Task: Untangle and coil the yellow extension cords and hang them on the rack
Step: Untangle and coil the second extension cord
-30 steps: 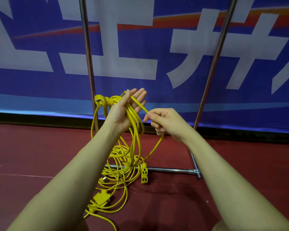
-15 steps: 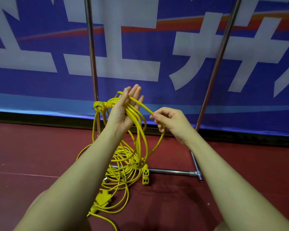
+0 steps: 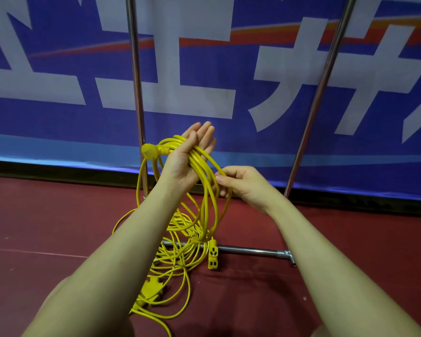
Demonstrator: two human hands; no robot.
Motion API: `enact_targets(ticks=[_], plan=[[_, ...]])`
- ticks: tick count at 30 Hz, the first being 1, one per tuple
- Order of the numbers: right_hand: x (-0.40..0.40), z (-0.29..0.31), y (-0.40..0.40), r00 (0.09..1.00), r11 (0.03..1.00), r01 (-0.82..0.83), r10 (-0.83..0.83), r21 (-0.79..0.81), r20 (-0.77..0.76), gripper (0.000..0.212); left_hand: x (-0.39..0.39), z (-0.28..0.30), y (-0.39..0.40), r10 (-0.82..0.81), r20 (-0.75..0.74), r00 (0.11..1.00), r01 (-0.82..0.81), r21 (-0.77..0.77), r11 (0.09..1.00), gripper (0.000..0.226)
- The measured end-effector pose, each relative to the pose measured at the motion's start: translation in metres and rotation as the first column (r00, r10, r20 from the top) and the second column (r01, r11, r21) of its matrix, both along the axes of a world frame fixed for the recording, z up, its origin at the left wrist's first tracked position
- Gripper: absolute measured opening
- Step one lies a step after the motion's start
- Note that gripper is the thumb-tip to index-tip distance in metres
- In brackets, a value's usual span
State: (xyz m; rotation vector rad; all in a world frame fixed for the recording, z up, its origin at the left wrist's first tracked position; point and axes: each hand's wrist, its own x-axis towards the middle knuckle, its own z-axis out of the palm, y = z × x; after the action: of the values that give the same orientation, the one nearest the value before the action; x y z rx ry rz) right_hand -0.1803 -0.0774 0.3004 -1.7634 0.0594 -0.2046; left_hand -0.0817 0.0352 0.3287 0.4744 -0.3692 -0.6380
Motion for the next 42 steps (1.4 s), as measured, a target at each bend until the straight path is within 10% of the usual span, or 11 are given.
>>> enact_targets(ticks=[29, 42], plan=[[0.001, 0.006, 0.008, 0.945, 0.959, 0.240, -0.266, 0.150, 0.188, 0.015, -0.006, -0.004, -0.004, -0.011, 0.035, 0.999, 0.010, 0.027, 1.000, 0.020], [-0.014, -0.026, -0.024, 0.966, 0.999, 0.051, -0.053, -0.014, -0.253, 0.031, 0.005, 0.010, 0.006, 0.030, -0.114, 0.993, -0.042, -0.106, 0.993, 0.021]])
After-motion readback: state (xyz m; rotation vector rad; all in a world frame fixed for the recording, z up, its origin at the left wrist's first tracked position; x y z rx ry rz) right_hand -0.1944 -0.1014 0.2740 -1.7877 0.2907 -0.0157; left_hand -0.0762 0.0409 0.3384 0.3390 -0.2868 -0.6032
